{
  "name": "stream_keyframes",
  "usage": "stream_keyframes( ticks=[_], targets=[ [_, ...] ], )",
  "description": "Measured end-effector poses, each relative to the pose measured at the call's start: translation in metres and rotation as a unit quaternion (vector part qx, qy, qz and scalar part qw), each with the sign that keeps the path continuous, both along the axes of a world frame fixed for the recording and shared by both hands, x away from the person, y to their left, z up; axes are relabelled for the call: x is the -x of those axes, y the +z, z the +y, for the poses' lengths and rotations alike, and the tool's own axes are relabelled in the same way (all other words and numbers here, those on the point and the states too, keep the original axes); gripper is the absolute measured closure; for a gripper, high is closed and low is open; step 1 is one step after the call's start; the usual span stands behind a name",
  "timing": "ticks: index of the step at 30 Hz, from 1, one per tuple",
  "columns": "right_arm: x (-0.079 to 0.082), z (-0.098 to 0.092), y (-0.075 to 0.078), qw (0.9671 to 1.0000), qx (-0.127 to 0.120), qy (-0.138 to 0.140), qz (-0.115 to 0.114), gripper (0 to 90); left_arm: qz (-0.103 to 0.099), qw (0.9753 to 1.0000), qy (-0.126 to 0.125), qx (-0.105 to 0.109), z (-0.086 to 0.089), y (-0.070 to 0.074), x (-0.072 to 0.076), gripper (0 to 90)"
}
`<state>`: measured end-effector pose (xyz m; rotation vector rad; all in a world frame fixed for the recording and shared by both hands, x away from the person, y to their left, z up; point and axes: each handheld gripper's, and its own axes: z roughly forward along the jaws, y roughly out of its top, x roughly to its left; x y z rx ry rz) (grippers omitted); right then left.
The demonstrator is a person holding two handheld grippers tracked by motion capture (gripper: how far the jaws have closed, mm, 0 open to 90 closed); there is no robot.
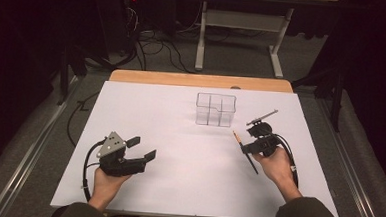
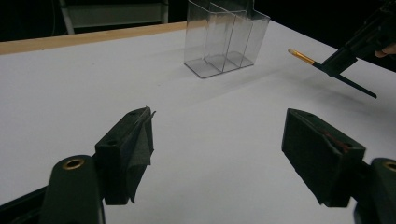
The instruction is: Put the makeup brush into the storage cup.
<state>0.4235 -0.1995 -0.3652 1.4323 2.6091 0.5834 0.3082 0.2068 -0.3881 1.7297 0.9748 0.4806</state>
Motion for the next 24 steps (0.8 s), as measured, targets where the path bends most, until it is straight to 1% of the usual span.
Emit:
stream_keyframes(
  ticks=[2,6,9,10,12,16,19,20,21,23,24],
  targets=[
    [0.0,0.002,0.0,1.0,0.003,0.003,-0.001,84.6,-0.001,1.0,-0.001,-0.001,0.0,0.0,0.0,25.1],
    [0.001,0.005,-0.001,0.9999,0.003,0.009,-0.011,84.6,-0.001,1.0,0.0,-0.001,0.0,0.0,0.001,25.1],
    [0.002,0.005,0.003,0.9997,-0.013,0.01,-0.02,84.6,0.0,1.0,0.0,0.0,0.0,0.0,0.0,25.1],
    [0.003,0.005,0.004,0.9994,-0.018,0.012,-0.026,84.6,-0.002,1.0,0.002,-0.003,0.0,0.0,0.0,25.1],
    [0.004,0.004,0.007,0.999,-0.023,0.011,-0.036,84.6,-0.001,1.0,-0.001,-0.001,0.0,0.0,0.0,25.1],
    [0.006,0.003,0.01,0.9983,-0.036,0.015,-0.044,84.6,-0.001,1.0,0.0,0.0,-0.001,0.0,0.0,25.1],
    [0.008,0.003,0.012,0.9967,-0.048,0.026,-0.06,84.5,-0.002,1.0,0.002,-0.003,0.0,0.0,0.0,25.1],
    [0.009,0.003,0.014,0.9963,-0.048,0.028,-0.066,84.5,-0.002,1.0,0.002,-0.004,0.0,0.0,0.0,25.1],
    [0.009,0.004,0.015,0.9957,-0.053,0.027,-0.071,84.5,-0.002,1.0,0.002,-0.005,0.0,0.0,0.0,25.1],
    [0.009,0.004,0.017,0.9952,-0.058,0.025,-0.075,84.5,-0.003,1.0,0.001,-0.004,-0.001,0.0,0.0,25.1],
    [0.009,0.005,0.018,0.995,-0.058,0.026,-0.077,84.5,-0.001,1.0,-0.001,-0.001,-0.001,0.0,0.0,25.1]
  ],
)
